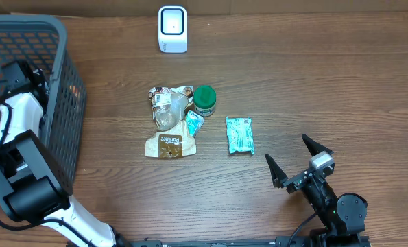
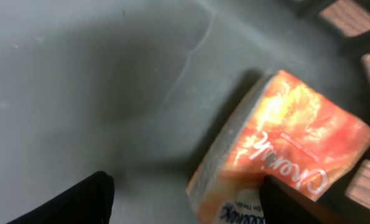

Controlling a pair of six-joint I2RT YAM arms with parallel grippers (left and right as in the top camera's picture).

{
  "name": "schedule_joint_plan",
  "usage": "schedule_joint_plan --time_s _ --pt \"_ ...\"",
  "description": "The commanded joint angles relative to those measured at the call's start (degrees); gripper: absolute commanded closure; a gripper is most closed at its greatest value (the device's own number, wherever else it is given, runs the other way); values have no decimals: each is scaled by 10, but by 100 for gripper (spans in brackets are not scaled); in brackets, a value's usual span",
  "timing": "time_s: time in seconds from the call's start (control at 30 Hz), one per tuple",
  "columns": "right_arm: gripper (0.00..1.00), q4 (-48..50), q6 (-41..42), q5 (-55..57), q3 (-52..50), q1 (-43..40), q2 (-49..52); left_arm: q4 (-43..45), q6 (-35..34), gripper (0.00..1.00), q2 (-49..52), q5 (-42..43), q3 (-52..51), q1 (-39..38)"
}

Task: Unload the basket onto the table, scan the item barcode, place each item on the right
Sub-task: 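Reach the left gripper into the basket and grasp the orange Kleenex box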

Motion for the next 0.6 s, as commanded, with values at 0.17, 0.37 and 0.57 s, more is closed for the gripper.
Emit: schedule_joint_plan --time_s 0.17,0.37,0.57 --pt "0 1 2 0 -6 3 -7 80 40 29 1 12 -74 -7" --pt "0 1 2 0 -6 3 -7 85 39 67 1 12 -87 -7" --pt "0 1 2 0 -6 3 -7 98 19 74 1 12 -104 -7"
